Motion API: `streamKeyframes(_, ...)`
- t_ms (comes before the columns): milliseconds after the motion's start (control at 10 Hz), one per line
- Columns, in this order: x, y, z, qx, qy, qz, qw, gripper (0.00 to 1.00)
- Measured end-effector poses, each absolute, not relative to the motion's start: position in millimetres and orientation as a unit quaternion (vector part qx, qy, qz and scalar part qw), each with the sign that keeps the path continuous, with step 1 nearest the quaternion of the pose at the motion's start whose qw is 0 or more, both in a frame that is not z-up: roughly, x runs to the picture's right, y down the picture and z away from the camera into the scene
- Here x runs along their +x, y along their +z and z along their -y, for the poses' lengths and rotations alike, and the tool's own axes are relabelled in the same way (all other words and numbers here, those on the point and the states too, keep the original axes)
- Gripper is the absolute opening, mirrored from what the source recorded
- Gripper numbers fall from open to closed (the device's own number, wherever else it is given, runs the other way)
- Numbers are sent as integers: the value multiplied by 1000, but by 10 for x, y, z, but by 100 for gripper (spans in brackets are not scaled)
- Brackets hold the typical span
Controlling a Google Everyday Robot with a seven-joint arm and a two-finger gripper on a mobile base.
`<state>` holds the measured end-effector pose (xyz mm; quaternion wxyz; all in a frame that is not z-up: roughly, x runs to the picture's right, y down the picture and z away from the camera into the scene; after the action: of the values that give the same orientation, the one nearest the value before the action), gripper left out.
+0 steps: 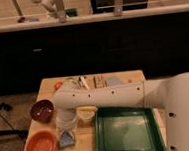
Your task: Place sponge in plastic cup
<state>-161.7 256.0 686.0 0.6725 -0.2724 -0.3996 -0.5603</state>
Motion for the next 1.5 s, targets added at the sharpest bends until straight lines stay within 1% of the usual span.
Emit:
streamKeyframes(300, -1588, 6944, -2622, -277, -558, 406, 669, 0)
streamKeyframes(400, -1582, 6944, -2613, -276, -557, 406, 670, 2)
streamKeyframes(500, -1584, 6943, -2612, -276, -557, 406, 670, 7)
streamKeyframes(700, -1595, 6941, -2616, -276, -558, 406, 669, 30)
streamKeyframes(900, -1595, 6940, -2615, -276, -557, 406, 669, 47)
streamKeyframes(1000, -1592, 6942, -2615, -276, -557, 406, 669, 60)
streamKeyframes(1200, -1592, 6941, -2615, -276, -557, 406, 669, 76)
streamKeyframes(1300, -1591, 6942, -2614, -276, -557, 406, 670, 80)
streamKeyframes(1500, -1589, 6942, -2614, -276, -557, 406, 670, 80)
